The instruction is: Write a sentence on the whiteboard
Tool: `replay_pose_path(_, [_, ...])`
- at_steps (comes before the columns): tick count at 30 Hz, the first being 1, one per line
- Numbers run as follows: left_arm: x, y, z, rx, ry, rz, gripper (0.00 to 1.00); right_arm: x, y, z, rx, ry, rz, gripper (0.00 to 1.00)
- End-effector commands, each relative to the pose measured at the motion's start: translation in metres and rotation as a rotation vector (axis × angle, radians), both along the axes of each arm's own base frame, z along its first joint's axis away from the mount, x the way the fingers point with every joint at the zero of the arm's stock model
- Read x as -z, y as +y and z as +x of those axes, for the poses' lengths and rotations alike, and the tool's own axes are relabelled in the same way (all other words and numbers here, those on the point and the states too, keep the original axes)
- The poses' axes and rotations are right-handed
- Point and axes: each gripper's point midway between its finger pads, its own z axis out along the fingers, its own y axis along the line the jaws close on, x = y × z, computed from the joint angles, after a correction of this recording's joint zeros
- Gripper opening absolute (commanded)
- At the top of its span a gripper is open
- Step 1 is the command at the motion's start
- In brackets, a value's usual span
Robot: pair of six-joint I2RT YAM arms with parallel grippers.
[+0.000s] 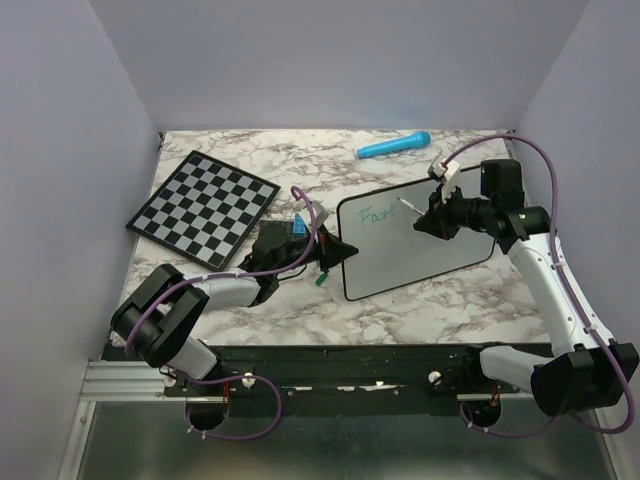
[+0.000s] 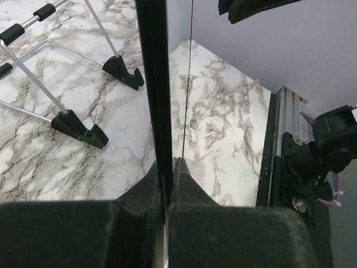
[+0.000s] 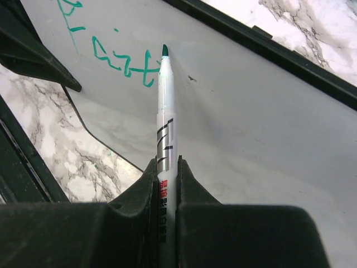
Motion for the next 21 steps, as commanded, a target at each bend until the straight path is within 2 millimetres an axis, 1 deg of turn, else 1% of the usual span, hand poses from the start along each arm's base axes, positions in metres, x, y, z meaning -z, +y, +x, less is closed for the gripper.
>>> replay_pose_path(1, [0.016,0.000,0.004,0.000,-0.032,0.071,0.00,-0.007,-0.004,0.014,0.044,-0.021,0.002,0.00])
replay_pose_path(4, [0.016,0.000,0.003,0.002,-0.032,0.072,0.00,-0.001,-0.004,0.012,0.037,-0.006,-0.001,0.01])
replay_pose_path(13, [0.016,0.001,0.004,-0.001,-0.038,0.073,0.00,0.016,-0.005,-0.004,0.001,0.036,-0.022,0.01])
replay_pose_path(18, [0.015,0.001,0.005,-0.001,-0.041,0.072,0.00,0.035,-0.006,-0.014,-0.018,0.084,-0.039,0.01])
replay_pose_path(21, [0.015,0.000,0.004,0.002,-0.040,0.071,0.00,0.041,-0.007,-0.018,-0.024,0.096,-0.044,0.01])
